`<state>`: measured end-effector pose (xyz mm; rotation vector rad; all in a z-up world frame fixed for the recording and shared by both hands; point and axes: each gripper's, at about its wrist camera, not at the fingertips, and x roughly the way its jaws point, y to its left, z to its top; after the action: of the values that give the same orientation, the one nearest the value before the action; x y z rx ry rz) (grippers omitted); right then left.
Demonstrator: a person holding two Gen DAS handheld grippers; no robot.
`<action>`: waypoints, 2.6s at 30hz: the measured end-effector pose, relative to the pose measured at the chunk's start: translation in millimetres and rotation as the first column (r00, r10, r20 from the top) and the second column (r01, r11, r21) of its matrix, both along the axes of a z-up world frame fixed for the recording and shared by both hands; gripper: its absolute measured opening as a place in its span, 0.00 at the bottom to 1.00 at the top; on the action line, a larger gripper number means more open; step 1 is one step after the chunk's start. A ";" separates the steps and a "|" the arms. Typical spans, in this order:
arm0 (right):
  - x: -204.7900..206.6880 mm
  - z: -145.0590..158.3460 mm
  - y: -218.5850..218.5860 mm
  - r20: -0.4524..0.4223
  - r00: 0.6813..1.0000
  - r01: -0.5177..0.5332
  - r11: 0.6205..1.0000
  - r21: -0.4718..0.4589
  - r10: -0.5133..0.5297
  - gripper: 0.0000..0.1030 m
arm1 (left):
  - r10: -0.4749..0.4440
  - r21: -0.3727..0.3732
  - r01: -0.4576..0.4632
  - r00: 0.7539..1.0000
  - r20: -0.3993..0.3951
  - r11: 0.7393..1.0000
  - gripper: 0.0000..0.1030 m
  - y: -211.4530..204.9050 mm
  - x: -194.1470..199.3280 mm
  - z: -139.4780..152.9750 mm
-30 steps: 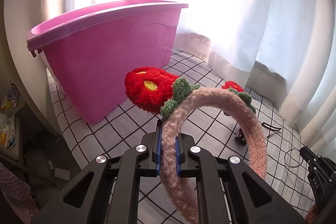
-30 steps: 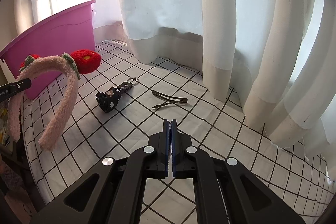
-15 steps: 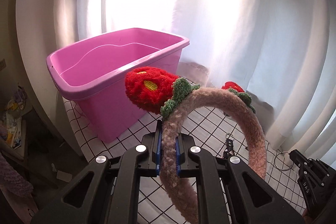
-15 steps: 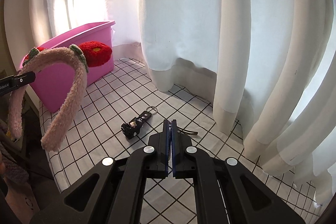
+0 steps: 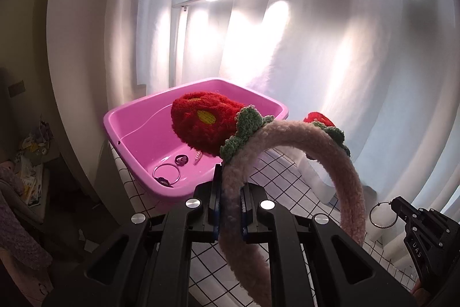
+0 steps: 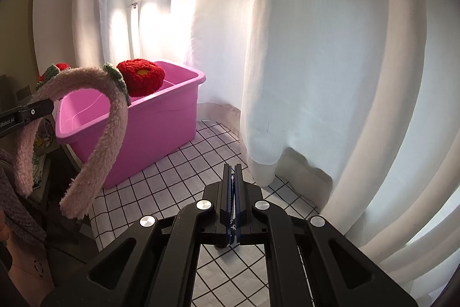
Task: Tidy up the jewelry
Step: 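Lift and carry the headband and bangle with both tools over the pink bin, then open the left tool to drop the headband while the right tool releases the bangle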
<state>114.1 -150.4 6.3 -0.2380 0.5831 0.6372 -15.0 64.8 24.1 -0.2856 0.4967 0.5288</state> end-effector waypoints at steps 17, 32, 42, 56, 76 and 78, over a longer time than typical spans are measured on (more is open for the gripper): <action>16.2 75.8 189.0 0.108 0.984 -0.144 0.989 0.025 0.141 0.02 | 0.103 0.002 -0.104 0.994 0.036 0.995 0.10 169.0 13.8 38.7; 56.9 30.3 282.0 -0.017 0.984 -0.178 0.984 -0.029 0.178 0.02 | 0.079 -0.029 -0.082 0.994 -0.082 0.996 0.10 217.5 49.4 -5.5; 77.9 -1.3 290.6 -0.106 0.983 -0.159 0.985 -0.063 0.152 0.02 | 0.034 -0.034 -0.041 0.984 -0.177 0.999 0.12 217.3 77.5 -29.2; 86.0 -14.6 295.7 -0.141 0.981 -0.150 0.983 -0.105 0.135 0.03 | -0.001 -0.075 -0.018 0.967 -0.256 0.997 0.28 217.9 97.0 -43.6; 78.0 -7.1 290.9 -0.093 0.986 -0.147 0.983 -0.111 0.137 0.42 | 0.047 -0.073 -0.067 0.967 -0.249 0.995 0.73 220.9 88.1 -40.2; 76.8 -6.7 289.4 -0.093 0.986 -0.147 0.983 -0.109 0.137 0.42 | 0.049 -0.075 -0.070 0.967 -0.249 0.995 0.73 221.0 87.0 -39.2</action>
<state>190.9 139.0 -0.4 -0.3649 0.6906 0.7550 72.1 285.8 -15.1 -0.3172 0.7552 0.6066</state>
